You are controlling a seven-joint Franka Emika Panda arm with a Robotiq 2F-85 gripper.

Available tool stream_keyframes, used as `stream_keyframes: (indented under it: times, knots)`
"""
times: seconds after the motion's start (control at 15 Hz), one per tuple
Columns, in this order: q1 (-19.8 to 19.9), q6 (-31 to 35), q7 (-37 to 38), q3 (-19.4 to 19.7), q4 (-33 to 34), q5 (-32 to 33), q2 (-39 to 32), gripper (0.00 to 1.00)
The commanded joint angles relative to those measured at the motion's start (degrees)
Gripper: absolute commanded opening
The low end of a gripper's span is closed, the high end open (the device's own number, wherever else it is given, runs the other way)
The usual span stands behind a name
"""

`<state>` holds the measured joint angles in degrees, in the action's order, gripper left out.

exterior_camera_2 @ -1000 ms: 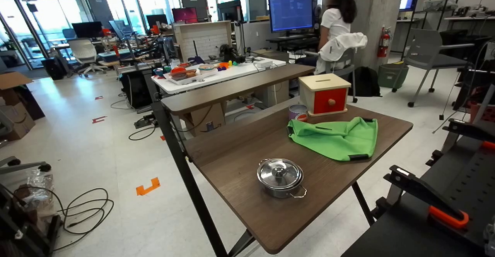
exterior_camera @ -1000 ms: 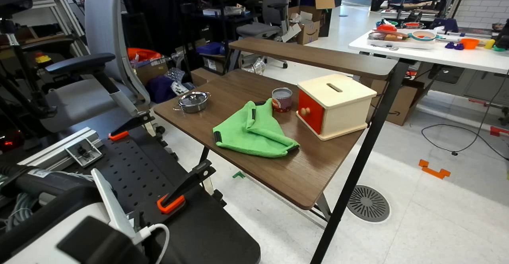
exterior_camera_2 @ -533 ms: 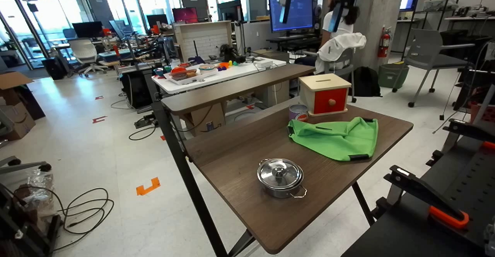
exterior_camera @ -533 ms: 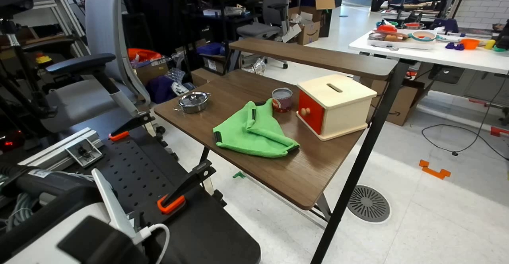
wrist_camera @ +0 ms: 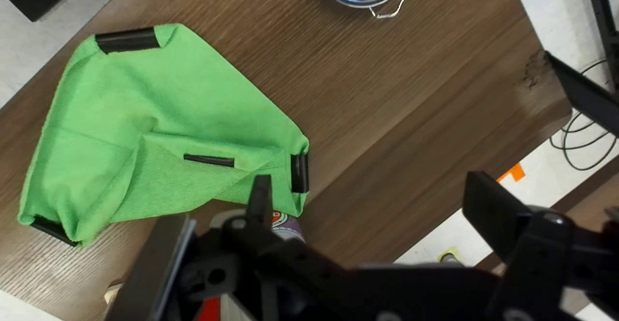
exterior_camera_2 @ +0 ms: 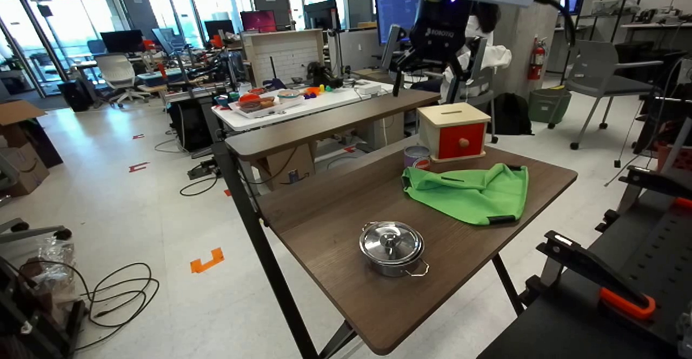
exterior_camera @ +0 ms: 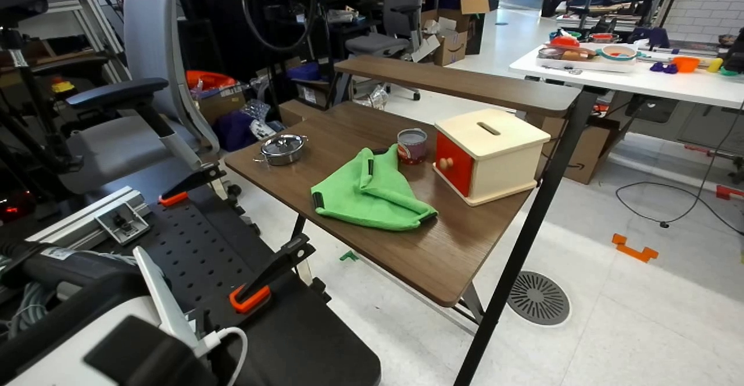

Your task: Fold the green towel, move the grey tin to the left, remove the lid from the silver pot

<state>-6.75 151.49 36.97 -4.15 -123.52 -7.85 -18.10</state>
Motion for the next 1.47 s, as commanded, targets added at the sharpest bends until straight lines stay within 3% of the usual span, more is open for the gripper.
stream_keyframes:
  times: [0.0,0.73,1.4]
  knots:
    - [-2.3,2.1,3.3,3.4,6.8,0.7,-8.0,1.00]
    - [-6.7,2.0,8.4,10.4,23.1,1.1,-27.9,1.00]
    - [-7.8,-0.3,13.2,12.4,36.5,0.7,-39.8,1.00]
